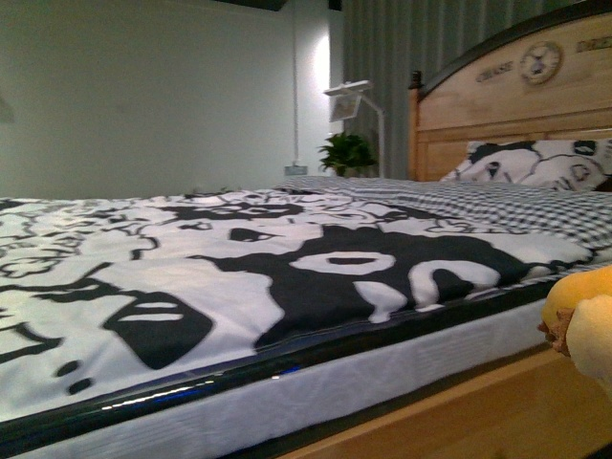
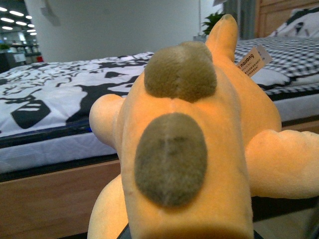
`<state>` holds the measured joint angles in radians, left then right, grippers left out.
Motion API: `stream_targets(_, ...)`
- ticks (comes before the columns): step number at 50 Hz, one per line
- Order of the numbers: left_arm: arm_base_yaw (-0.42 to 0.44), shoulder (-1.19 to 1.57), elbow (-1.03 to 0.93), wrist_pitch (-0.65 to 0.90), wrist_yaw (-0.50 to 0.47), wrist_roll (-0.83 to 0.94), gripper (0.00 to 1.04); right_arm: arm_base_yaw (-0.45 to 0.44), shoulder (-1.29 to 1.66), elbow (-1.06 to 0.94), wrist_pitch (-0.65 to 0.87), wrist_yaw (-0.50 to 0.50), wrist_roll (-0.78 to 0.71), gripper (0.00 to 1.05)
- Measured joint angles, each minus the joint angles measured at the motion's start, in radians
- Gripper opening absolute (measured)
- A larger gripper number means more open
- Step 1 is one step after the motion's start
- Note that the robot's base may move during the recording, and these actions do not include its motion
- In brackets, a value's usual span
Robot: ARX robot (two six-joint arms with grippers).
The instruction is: Put away toys
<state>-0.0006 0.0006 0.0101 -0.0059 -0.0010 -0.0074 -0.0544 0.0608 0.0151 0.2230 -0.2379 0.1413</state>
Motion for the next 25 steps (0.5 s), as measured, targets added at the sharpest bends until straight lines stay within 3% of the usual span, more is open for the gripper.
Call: stream_targets(25,0.0,0.0,0.0,0.0,0.001,0.0,0.98,0.0,0.0,0.0,0.0,0.001,0.0,0.08)
